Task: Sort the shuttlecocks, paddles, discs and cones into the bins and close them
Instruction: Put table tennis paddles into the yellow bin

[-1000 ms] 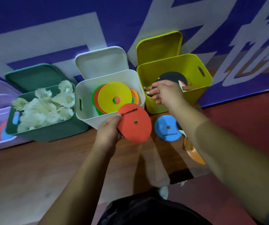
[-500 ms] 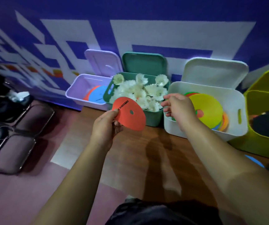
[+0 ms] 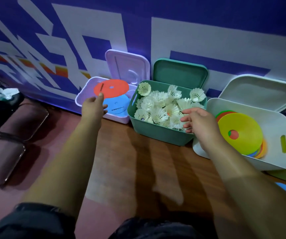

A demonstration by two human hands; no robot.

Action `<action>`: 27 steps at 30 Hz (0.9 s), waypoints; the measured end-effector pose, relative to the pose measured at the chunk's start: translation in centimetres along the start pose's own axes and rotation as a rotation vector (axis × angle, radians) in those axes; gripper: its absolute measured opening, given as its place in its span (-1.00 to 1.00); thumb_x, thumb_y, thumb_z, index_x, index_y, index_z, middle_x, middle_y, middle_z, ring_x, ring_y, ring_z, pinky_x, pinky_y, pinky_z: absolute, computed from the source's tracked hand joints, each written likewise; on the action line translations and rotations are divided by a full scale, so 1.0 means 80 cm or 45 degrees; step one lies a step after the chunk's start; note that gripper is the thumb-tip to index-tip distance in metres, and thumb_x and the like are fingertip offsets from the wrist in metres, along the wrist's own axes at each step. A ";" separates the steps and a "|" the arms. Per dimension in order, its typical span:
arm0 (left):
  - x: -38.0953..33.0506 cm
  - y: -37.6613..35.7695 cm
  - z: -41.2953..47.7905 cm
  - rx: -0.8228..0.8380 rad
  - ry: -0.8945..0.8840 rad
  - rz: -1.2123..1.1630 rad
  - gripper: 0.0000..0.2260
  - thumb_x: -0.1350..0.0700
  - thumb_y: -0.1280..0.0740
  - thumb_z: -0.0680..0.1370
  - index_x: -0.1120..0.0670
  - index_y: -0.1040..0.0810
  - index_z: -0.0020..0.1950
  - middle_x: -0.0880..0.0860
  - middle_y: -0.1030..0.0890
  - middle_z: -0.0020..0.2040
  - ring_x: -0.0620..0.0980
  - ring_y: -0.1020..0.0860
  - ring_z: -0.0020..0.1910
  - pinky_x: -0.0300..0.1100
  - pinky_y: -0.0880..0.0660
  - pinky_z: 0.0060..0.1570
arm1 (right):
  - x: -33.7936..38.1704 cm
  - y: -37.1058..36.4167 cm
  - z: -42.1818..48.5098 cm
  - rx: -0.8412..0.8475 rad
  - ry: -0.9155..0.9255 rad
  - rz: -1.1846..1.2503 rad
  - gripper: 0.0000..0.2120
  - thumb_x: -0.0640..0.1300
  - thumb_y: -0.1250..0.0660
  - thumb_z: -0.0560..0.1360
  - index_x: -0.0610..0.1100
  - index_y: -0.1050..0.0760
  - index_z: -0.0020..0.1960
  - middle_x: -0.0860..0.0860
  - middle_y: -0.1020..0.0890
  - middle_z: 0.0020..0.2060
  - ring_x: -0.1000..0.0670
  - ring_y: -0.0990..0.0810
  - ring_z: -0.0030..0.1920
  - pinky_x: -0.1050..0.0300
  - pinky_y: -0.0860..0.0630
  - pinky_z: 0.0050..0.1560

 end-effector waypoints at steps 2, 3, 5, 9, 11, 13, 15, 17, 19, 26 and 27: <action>0.042 0.003 0.024 -0.020 0.080 0.120 -0.70 -0.01 -0.34 0.40 0.17 -0.62 -0.01 0.17 -0.55 -0.17 0.04 -0.55 -0.29 -0.04 -0.51 -0.22 | -0.003 -0.002 0.002 -0.032 -0.011 -0.011 -0.68 -0.28 -0.14 0.58 -0.10 -0.66 0.08 -0.09 -0.74 -0.17 0.00 -0.58 -0.33 0.10 -0.55 -0.30; 0.057 -0.002 0.019 -0.005 0.125 0.157 -0.81 0.07 -0.31 0.39 0.13 -0.60 -0.08 0.17 -0.51 -0.22 0.04 -0.51 -0.26 -0.02 -0.47 -0.21 | -0.006 -0.002 0.003 -0.049 -0.021 -0.017 -0.69 -0.28 -0.14 0.59 -0.10 -0.65 0.08 -0.08 -0.74 -0.18 0.00 -0.58 -0.34 0.10 -0.54 -0.31; 0.076 -0.019 -0.006 0.062 0.195 0.192 -0.92 0.18 -0.29 0.47 0.12 -0.58 -0.14 0.17 -0.53 -0.25 0.06 -0.51 -0.24 -0.02 -0.49 -0.22 | -0.013 0.000 0.005 -0.077 -0.042 -0.031 -0.70 -0.28 -0.15 0.59 -0.11 -0.65 0.09 -0.08 -0.74 -0.18 0.00 -0.58 -0.34 0.10 -0.54 -0.31; 0.126 -0.061 -0.055 0.269 0.296 0.262 -0.89 0.09 -0.35 0.63 0.12 -0.60 0.04 0.11 -0.65 -0.13 0.06 -0.58 -0.26 -0.05 -0.56 -0.20 | -0.020 0.010 0.005 -0.116 -0.067 -0.014 -0.70 -0.29 -0.15 0.60 -0.14 -0.65 0.08 -0.09 -0.72 -0.21 0.00 -0.57 -0.37 0.11 -0.52 -0.35; 0.143 -0.088 -0.081 0.416 0.308 0.337 -0.88 0.09 -0.35 0.65 0.11 -0.61 0.08 0.10 -0.69 -0.04 0.07 -0.62 -0.20 -0.01 -0.60 -0.13 | -0.022 0.020 0.002 -0.143 -0.079 0.004 -0.71 -0.30 -0.15 0.60 -0.13 -0.65 0.05 -0.07 -0.72 -0.23 0.01 -0.56 -0.39 0.09 -0.52 -0.34; 0.154 -0.115 -0.108 0.547 0.323 0.400 -0.88 0.08 -0.34 0.66 0.10 -0.61 0.13 0.12 -0.70 0.01 0.08 -0.64 -0.15 0.01 -0.61 -0.09 | -0.029 0.036 -0.004 -0.160 -0.076 0.011 -0.71 -0.29 -0.14 0.61 -0.11 -0.63 0.05 -0.04 -0.72 -0.25 0.01 -0.57 -0.39 0.09 -0.53 -0.33; 0.158 -0.149 -0.138 0.705 0.304 0.472 -0.87 0.09 -0.33 0.68 0.10 -0.60 0.15 0.13 -0.70 0.01 0.07 -0.64 -0.15 -0.01 -0.60 -0.09 | -0.042 0.060 -0.011 -0.177 -0.078 0.014 -0.72 -0.28 -0.15 0.62 -0.10 -0.61 0.08 -0.02 -0.71 -0.26 0.02 -0.57 -0.40 0.11 -0.52 -0.37; 0.162 -0.184 -0.169 0.851 0.281 0.540 -0.86 0.12 -0.30 0.68 0.12 -0.60 0.18 0.12 -0.69 -0.01 0.04 -0.62 -0.18 -0.03 -0.59 -0.13 | -0.062 0.090 -0.018 -0.204 -0.100 0.037 -0.76 -0.28 -0.16 0.64 -0.09 -0.59 0.08 -0.02 -0.70 -0.26 0.04 -0.56 -0.43 0.15 -0.50 -0.43; 0.170 -0.220 -0.200 0.947 0.272 0.566 -0.86 0.18 -0.27 0.68 0.15 -0.60 0.16 0.08 -0.66 -0.10 0.00 -0.57 -0.27 -0.11 -0.51 -0.23 | -0.086 0.124 -0.028 -0.228 -0.135 0.083 -0.79 -0.28 -0.17 0.67 -0.09 -0.56 0.07 -0.06 -0.67 -0.23 0.05 -0.54 -0.47 0.20 -0.45 -0.48; 0.221 -0.344 -0.318 1.201 0.226 0.667 -0.86 0.23 -0.25 0.67 0.10 -0.60 0.03 0.06 -0.60 -0.21 -0.03 -0.49 -0.38 -0.21 -0.37 -0.35 | -0.175 0.271 -0.080 -0.434 -0.355 0.071 -0.78 -0.28 -0.13 0.71 -0.08 -0.52 0.07 -0.04 -0.64 -0.24 0.04 -0.53 -0.47 0.24 -0.40 -0.53; 0.229 -0.359 -0.336 1.233 0.211 0.687 -0.86 0.22 -0.25 0.67 0.10 -0.60 0.03 0.06 -0.61 -0.20 -0.02 -0.49 -0.38 -0.21 -0.38 -0.34 | -0.189 0.292 -0.090 -0.451 -0.371 0.064 -0.80 -0.26 -0.14 0.71 -0.08 -0.52 0.08 -0.04 -0.66 -0.23 0.02 -0.55 -0.44 0.22 -0.43 -0.49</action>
Point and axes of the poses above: each hand's wrist, its own z-axis towards the middle knuckle, its own y-axis out of the back of the hand, x = y × z, the point moved 6 cm from there along z, towards the middle knuckle
